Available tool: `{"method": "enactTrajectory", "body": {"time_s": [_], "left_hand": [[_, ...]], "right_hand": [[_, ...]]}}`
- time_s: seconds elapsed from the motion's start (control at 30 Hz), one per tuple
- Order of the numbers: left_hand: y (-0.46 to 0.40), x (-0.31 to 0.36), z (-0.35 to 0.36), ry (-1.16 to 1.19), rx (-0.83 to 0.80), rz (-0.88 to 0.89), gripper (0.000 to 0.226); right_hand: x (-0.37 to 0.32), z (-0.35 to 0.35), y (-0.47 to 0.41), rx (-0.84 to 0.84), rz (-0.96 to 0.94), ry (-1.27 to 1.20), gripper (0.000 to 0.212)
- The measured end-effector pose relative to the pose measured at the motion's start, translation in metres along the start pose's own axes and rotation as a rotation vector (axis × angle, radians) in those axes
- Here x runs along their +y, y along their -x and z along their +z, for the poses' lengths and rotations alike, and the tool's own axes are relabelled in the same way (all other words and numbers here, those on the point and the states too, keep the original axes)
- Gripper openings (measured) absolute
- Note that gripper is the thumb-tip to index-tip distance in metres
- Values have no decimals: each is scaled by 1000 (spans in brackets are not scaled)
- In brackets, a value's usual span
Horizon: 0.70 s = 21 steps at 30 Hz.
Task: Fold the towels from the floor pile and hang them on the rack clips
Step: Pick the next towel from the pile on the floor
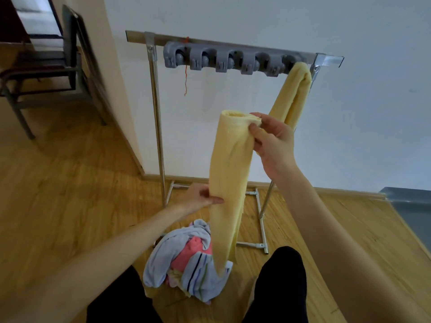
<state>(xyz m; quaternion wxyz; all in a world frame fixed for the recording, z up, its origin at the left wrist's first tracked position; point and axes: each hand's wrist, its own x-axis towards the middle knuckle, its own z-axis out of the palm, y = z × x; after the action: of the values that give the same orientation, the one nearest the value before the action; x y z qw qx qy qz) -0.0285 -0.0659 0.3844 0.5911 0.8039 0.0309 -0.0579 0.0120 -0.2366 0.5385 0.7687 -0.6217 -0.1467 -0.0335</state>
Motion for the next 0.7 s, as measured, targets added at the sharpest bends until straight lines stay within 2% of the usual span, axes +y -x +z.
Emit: {"method": "enactTrajectory", "body": {"time_s": [0.1,0.27,0.33,0.37,0.43,0.47,0.57,0.6,0.7], "left_hand": [[-7,-22,9,-72,-57,-36,36],[-14,-37,-3,-35,20,-138,36],[-17,-37,-15,-69,20,-84,50],[-17,-32,-20,-77,33,-59,46],[-19,-16,-29,-91,53,1,33],[-21,-6,-34,-116,43,43,33],[-20,28,-46,-203,-113,173,50],[-18,39,-49,-231,-169,179,49],[-9,76,-54,-364,-325,169,24]], "right_hand": [[3,-5,0,119,14,-49,20],[33,-41,2,515,119,-22,19],[58,-60,8,570,219,73,20],[72,-69,13,572,277,130,21],[101,-81,28,543,397,232,23],[113,-84,35,511,454,262,25],[141,-89,55,318,617,317,31],[149,-91,59,238,674,354,36],[161,-95,67,-41,801,533,57]]}}
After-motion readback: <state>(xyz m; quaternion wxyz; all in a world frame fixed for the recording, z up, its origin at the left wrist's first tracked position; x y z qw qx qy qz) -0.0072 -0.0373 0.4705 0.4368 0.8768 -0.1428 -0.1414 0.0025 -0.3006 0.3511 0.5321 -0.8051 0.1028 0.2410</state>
